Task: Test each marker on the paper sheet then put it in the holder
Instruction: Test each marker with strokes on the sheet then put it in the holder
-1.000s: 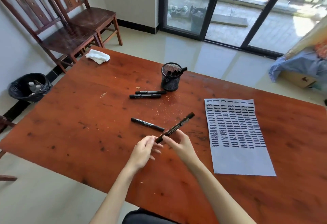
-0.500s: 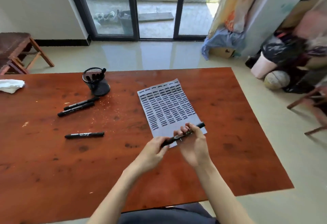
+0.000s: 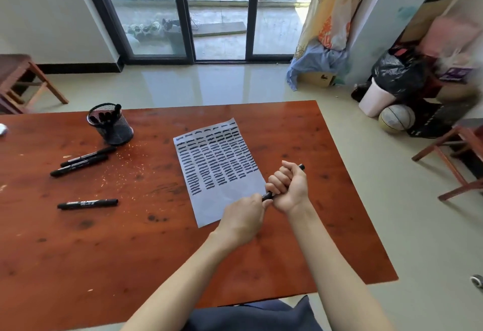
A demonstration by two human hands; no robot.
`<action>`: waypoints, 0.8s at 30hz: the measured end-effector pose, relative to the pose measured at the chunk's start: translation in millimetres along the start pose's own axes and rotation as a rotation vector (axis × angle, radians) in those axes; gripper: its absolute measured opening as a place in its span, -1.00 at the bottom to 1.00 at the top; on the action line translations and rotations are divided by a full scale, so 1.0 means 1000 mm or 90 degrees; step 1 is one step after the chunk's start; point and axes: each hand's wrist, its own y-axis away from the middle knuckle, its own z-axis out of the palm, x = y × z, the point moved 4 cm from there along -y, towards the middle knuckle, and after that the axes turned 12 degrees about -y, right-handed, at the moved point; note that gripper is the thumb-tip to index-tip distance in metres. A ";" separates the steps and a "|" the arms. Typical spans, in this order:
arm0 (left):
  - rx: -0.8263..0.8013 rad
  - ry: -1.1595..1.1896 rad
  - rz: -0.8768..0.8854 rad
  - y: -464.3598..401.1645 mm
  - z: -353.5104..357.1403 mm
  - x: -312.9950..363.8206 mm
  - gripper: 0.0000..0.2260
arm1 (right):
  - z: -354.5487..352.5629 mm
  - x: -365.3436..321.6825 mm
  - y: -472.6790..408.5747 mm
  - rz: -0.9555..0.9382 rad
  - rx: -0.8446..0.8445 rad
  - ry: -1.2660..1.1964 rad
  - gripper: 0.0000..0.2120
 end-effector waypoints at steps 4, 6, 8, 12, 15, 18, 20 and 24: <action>-0.050 0.090 -0.026 -0.014 0.003 0.001 -0.64 | -0.003 -0.004 -0.017 0.051 0.017 -0.004 -0.48; -0.068 0.170 -0.025 -0.017 0.003 0.000 -0.67 | -0.003 -0.002 -0.022 0.074 0.015 0.007 -0.49; -0.084 0.247 -0.027 -0.021 0.006 -0.004 -0.65 | -0.003 -0.001 -0.028 0.096 0.013 0.010 -0.50; -0.113 0.395 -0.037 -0.024 0.008 -0.005 -0.64 | -0.004 0.004 -0.037 0.132 0.000 0.032 -0.54; -0.189 0.659 -0.093 -0.015 0.012 -0.005 -0.65 | -0.002 -0.002 -0.041 0.129 -0.039 0.033 -0.61; -0.298 0.948 -0.101 0.006 0.027 -0.015 -0.66 | 0.001 -0.044 -0.055 0.052 -0.088 -0.055 -0.65; -0.262 1.010 -0.128 0.014 0.038 -0.028 -0.70 | 0.000 -0.066 -0.069 0.006 -0.097 -0.076 -0.66; -0.095 0.914 -0.235 -0.005 0.059 -0.042 -0.76 | -0.019 -0.045 -0.083 -0.014 -0.055 0.076 -0.64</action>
